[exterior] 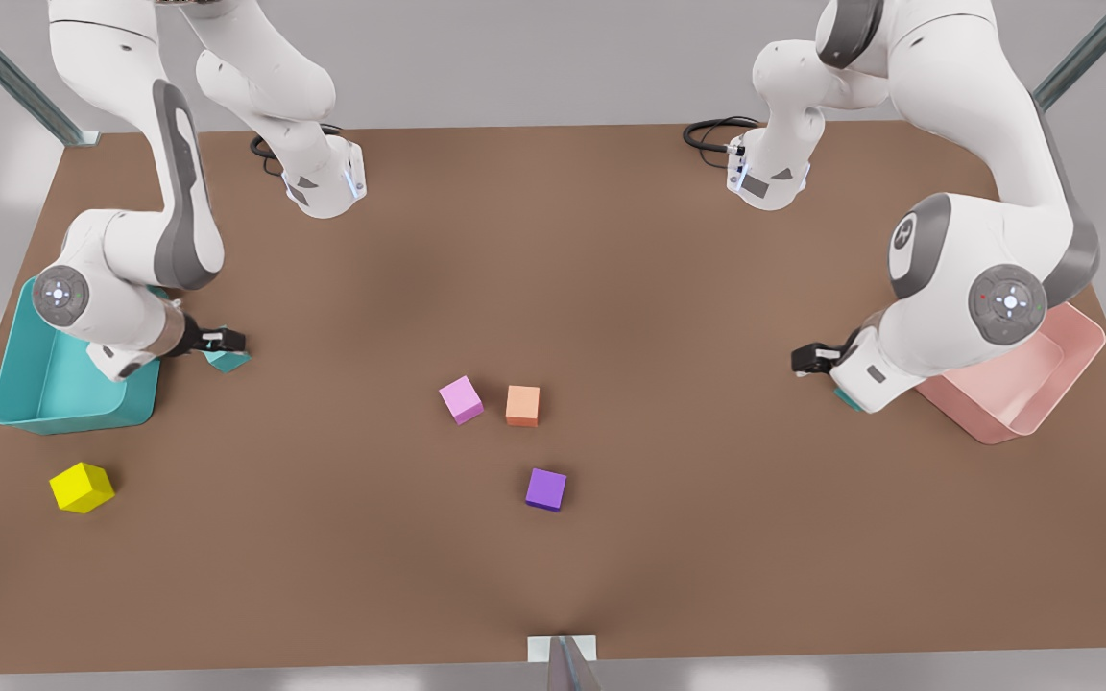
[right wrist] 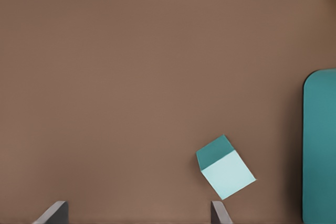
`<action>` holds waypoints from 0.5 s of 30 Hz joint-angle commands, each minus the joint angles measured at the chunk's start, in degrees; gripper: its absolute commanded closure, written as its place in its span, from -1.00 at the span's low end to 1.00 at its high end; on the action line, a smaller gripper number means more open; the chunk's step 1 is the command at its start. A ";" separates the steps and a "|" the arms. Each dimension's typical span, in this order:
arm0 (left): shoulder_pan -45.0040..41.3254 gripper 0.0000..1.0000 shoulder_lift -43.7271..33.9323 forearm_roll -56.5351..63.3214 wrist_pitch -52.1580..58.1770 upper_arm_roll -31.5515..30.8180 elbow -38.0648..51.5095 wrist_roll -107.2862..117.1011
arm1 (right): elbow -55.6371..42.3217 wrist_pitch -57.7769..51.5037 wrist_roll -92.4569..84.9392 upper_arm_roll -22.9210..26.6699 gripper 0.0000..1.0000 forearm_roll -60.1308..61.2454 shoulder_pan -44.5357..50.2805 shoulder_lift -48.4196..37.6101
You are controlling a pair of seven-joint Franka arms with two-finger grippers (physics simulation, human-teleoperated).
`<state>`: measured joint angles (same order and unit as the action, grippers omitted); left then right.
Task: Stack the two blue cubes on top of each other
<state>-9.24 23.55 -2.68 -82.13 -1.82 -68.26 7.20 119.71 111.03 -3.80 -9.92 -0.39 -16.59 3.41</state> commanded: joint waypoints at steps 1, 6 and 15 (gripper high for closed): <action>0.62 -1.00 -0.17 0.22 0.92 0.15 -0.03 1.86 | 0.08 -0.20 -13.08 -0.01 -1.00 0.57 -8.45 1.07; 2.21 -1.00 -0.08 -1.10 1.36 0.24 -0.20 -1.83 | -0.45 -0.12 -15.63 -0.01 -1.00 -0.13 -9.51 2.56; 2.21 -1.00 0.27 -1.01 1.80 0.24 -0.55 -0.87 | -0.45 -0.38 -14.57 -3.53 -1.00 -0.05 -6.08 2.30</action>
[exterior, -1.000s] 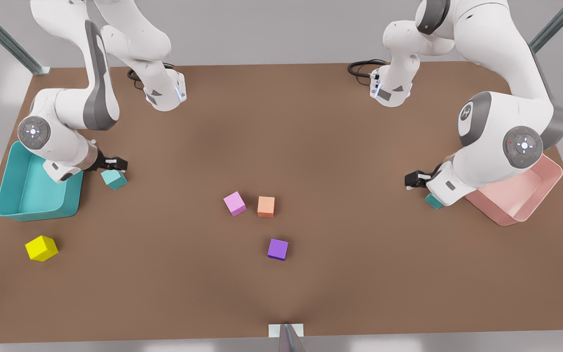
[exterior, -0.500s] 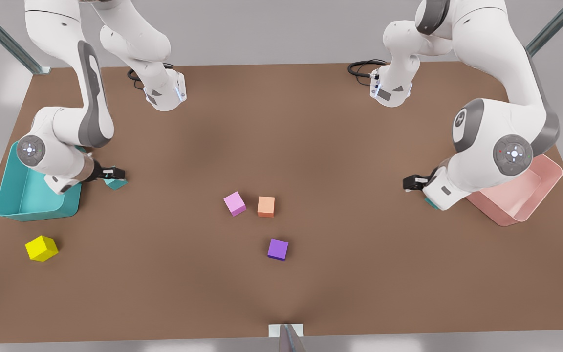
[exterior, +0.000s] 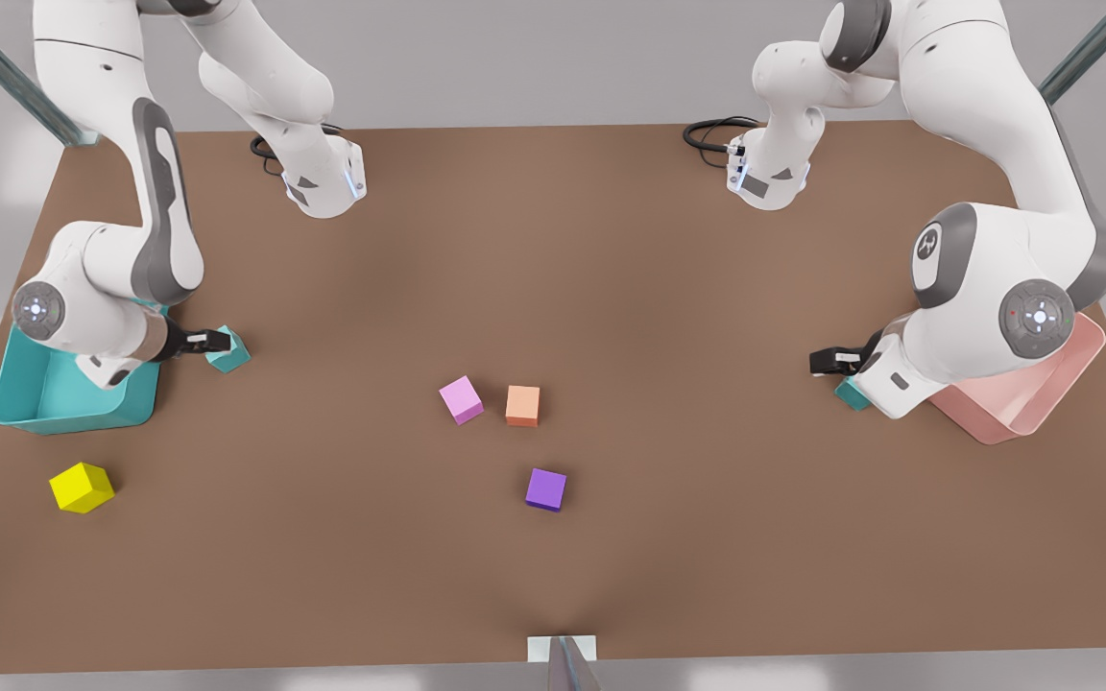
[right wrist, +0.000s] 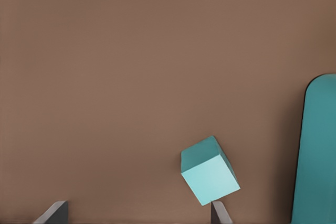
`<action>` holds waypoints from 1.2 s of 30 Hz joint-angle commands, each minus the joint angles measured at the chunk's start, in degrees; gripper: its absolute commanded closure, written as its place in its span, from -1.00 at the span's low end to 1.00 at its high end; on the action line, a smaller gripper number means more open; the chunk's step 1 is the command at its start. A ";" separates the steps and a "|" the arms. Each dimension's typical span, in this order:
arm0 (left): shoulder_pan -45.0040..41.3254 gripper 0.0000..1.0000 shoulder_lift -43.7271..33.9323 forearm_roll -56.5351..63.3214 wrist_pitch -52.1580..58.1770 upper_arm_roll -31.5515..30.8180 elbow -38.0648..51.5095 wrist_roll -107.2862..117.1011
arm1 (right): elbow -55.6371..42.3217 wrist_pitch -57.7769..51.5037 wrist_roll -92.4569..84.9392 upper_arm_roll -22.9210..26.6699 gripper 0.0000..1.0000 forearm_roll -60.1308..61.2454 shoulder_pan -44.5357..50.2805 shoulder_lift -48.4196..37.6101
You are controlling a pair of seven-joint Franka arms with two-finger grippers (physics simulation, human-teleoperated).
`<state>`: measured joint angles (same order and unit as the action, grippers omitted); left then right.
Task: Stack the two blue cubes on top of each other
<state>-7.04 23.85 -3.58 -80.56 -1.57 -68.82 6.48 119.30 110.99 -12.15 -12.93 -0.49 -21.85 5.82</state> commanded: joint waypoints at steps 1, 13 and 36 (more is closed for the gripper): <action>0.01 -1.00 -0.11 -0.20 0.23 -0.01 0.01 -0.24 | -0.03 -0.34 -6.13 -0.69 -1.00 0.14 0.05 -0.02; 0.19 -1.00 -0.03 0.50 0.23 -0.01 -0.35 -0.24 | 0.41 1.51 -10.79 27.08 -1.00 0.31 23.43 2.18; 6.60 -1.00 0.41 3.49 -1.61 0.26 -3.51 1.43 | -0.12 19.52 -41.11 27.79 -1.00 -7.77 24.31 9.56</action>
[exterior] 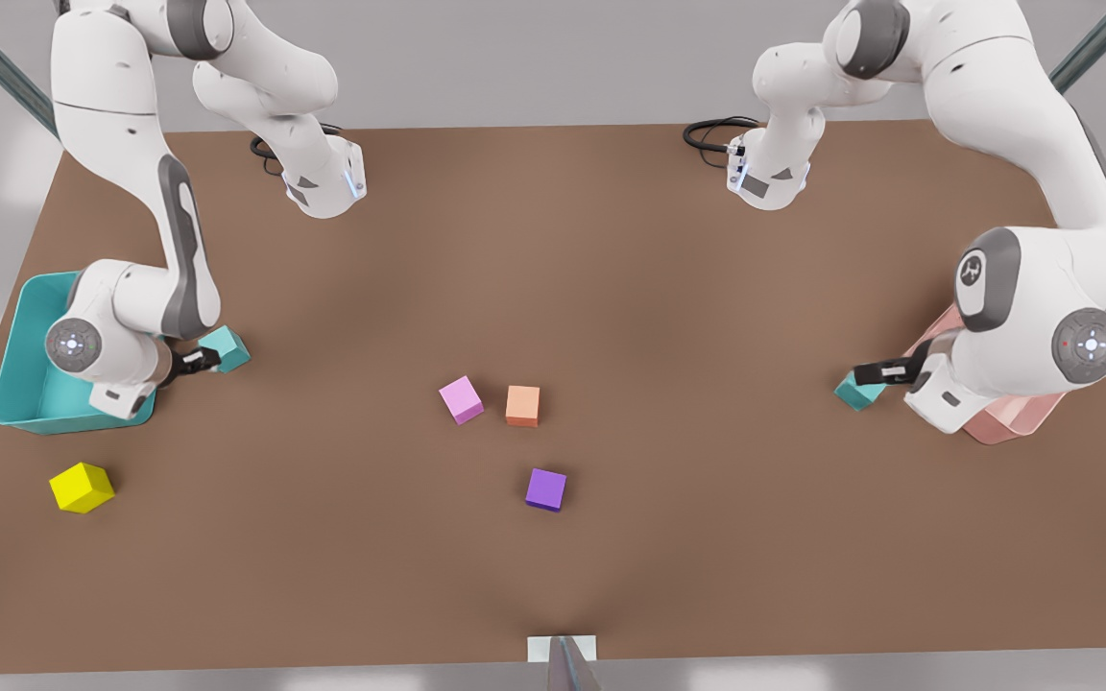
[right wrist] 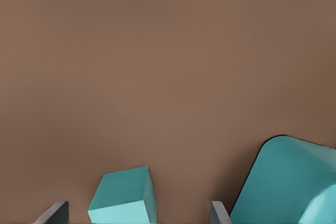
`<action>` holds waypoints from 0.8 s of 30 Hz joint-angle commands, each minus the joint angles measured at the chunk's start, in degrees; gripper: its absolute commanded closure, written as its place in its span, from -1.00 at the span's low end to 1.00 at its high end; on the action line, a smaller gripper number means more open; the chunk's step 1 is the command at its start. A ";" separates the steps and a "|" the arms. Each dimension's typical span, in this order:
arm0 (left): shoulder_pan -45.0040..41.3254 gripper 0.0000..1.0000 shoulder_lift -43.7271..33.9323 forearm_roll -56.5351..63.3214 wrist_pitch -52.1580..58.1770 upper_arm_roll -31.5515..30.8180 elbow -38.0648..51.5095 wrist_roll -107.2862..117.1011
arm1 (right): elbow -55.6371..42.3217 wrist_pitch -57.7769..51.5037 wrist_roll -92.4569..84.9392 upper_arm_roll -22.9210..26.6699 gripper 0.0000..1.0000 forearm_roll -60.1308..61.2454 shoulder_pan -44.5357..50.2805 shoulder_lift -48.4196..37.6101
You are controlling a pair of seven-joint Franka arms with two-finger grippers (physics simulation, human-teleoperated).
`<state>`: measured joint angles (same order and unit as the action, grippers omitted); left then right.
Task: Stack the two blue cubes on top of each other
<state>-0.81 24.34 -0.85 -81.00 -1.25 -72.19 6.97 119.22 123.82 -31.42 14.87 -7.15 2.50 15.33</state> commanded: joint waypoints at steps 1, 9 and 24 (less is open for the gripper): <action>0.37 -1.00 0.18 1.20 -1.26 0.02 -0.14 1.02 | -0.04 7.83 -23.15 -0.01 -1.00 -1.20 0.22 0.14; 8.81 -1.00 1.68 -4.49 -8.46 0.02 -3.66 21.46 | 0.40 12.32 -37.74 -0.10 -1.00 -0.68 0.05 0.93; 11.89 -1.00 -13.26 -6.89 -44.42 -3.67 -43.73 32.75 | 4.61 12.67 -44.08 -0.10 -1.00 -0.24 -0.83 0.49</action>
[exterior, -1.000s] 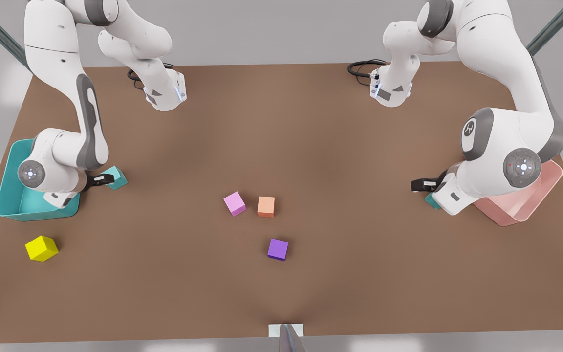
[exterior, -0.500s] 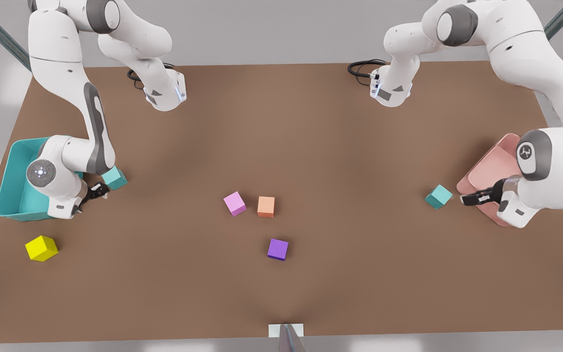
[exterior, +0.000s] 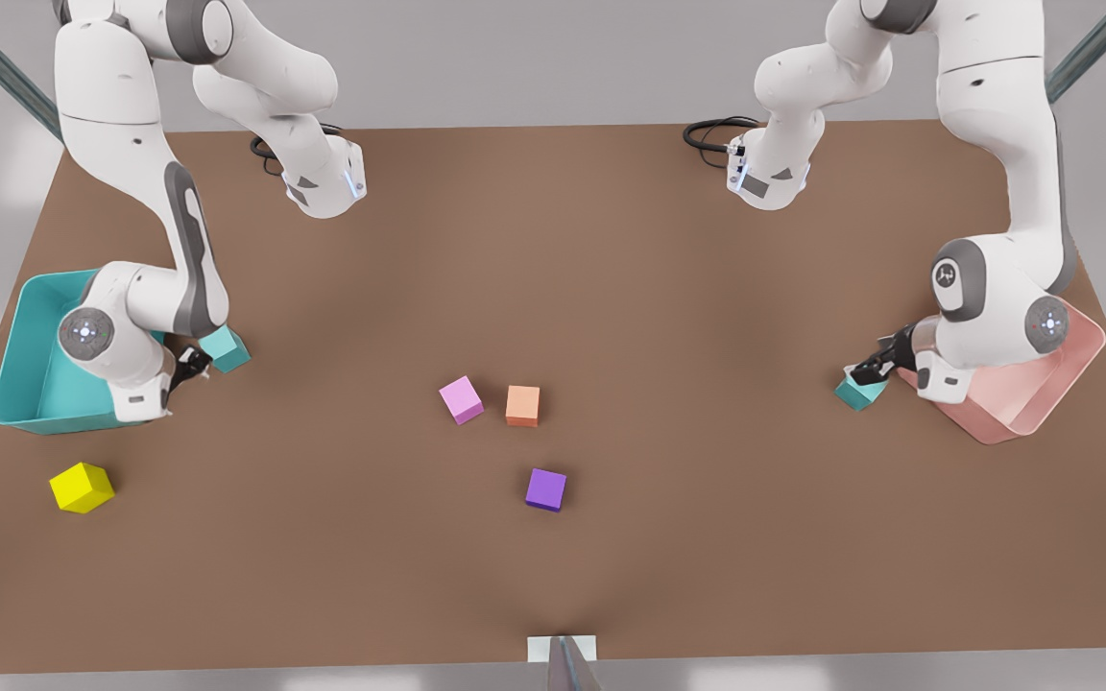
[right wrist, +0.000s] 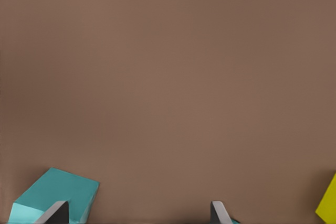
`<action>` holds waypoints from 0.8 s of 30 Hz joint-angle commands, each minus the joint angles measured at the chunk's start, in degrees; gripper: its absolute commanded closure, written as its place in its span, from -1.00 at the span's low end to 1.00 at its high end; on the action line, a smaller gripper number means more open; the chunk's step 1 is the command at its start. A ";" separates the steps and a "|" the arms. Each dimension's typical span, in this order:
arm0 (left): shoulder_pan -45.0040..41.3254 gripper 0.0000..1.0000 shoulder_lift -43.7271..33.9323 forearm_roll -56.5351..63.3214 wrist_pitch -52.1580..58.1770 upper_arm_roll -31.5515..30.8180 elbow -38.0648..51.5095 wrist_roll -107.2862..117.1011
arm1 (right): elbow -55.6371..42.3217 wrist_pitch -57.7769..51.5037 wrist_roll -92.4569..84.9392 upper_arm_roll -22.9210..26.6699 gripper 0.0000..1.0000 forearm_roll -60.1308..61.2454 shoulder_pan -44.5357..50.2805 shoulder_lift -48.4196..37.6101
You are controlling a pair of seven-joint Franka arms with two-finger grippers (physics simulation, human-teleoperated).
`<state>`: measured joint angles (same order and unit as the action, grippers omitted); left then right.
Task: Stack the two blue cubes on top of each other
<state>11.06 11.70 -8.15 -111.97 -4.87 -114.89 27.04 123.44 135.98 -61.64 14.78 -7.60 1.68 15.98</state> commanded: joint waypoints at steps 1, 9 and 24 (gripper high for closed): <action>0.18 -1.00 -0.63 0.41 -16.52 -0.05 -3.50 12.69 | 0.75 0.51 -13.68 -0.02 -1.00 1.09 -0.01 -0.07; 2.12 -1.00 2.71 1.99 -26.29 0.04 -8.60 11.98 | 5.06 -3.27 -7.71 -0.02 -1.00 4.52 -0.01 -3.67; 4.23 -1.00 4.65 8.23 -29.54 -0.05 -12.38 11.72 | 10.95 -8.28 14.70 -0.02 -1.00 4.52 0.17 -6.84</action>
<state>15.28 16.18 -0.38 -139.71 -4.91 -127.19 35.58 134.22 128.60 -59.99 14.75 -3.15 1.81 9.23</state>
